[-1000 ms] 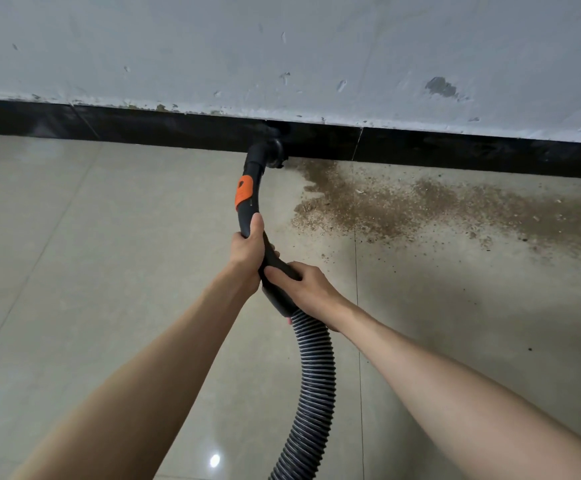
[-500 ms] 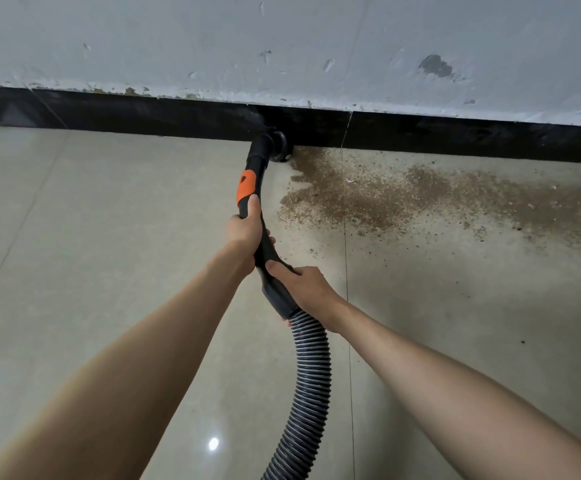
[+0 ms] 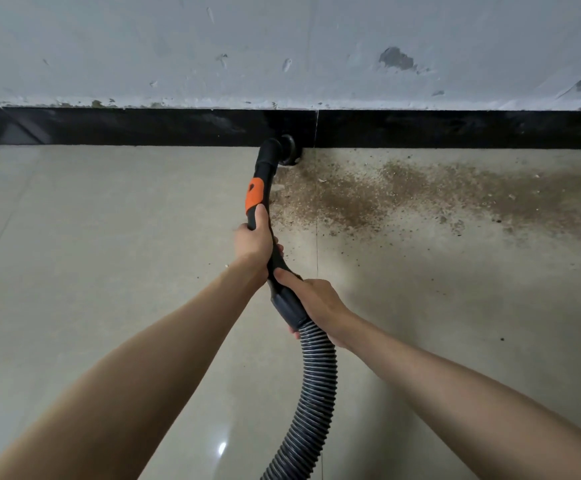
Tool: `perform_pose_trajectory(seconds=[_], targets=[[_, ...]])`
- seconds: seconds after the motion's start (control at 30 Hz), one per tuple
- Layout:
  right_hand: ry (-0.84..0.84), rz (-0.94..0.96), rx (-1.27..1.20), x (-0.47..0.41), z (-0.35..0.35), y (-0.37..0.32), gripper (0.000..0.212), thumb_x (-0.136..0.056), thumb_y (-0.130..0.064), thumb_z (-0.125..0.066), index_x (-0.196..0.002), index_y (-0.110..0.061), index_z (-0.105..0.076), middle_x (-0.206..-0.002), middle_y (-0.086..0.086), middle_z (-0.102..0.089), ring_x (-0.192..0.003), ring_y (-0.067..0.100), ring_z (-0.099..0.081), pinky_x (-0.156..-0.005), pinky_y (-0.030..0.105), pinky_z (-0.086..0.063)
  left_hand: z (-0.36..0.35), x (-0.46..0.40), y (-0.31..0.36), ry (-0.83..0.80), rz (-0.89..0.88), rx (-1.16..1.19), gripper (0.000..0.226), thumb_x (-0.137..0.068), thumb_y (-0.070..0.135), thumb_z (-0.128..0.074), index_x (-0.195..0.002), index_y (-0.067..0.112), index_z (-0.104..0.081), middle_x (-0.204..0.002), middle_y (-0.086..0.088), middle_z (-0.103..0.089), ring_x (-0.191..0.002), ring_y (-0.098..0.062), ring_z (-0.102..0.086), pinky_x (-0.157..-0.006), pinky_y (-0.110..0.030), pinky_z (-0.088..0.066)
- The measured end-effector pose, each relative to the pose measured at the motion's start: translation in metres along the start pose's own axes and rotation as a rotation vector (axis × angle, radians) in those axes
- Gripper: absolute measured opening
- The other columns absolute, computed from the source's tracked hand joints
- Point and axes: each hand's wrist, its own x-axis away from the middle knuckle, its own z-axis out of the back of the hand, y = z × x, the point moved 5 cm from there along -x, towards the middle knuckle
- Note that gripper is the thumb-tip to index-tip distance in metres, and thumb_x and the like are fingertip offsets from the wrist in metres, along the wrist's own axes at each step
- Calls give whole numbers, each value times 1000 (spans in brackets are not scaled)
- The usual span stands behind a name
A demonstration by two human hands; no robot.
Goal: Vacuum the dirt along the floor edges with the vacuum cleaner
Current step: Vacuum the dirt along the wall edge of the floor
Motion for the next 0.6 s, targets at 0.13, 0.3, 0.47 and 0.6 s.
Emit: perform_pose_trajectory(seconds=[0.13, 0.3, 0.47, 0.6], targets=[[115, 90, 72, 0, 20, 7, 54, -79, -59, -65, -77, -5, -60, -72, 15, -64, -58, 29, -60, -66, 48, -57, -22, 8, -1, 6, -7, -38, 43, -96, 52, -42, -85, 11, -49, -62, -4, -51, -44, -16, -51, -43, -24, -45], [141, 102, 56, 5, 44, 14, 54, -79, -60, -65, -74, -6, -60, -71, 14, -65, -56, 29, -62, -66, 47, -58, -48, 19, -5, -25, 6, -74, 43, -96, 52, -41, -87, 11, -48, -65, -6, -50, -48, -18, -51, -47, -27, -45], [215, 87, -82, 10, 72, 22, 50, -81, -54, -69, -69, -6, -61, -60, 9, -61, -51, 27, -58, -56, 36, -51, -86, 32, 4, -82, -42, -219, 43, -96, 53, -40, -104, 11, -49, -67, -5, -53, -48, -17, -53, -46, -27, -45], [247, 92, -144, 13, 92, 28, 52, -80, -52, -70, -70, -2, -59, -61, 13, -59, -50, 28, -56, -52, 33, -47, -108, 39, 2, -97, -59, -267, 40, -97, 51, -39, -104, 12, -48, -71, -6, -54, -49, -17, -54, -46, -27, -46]])
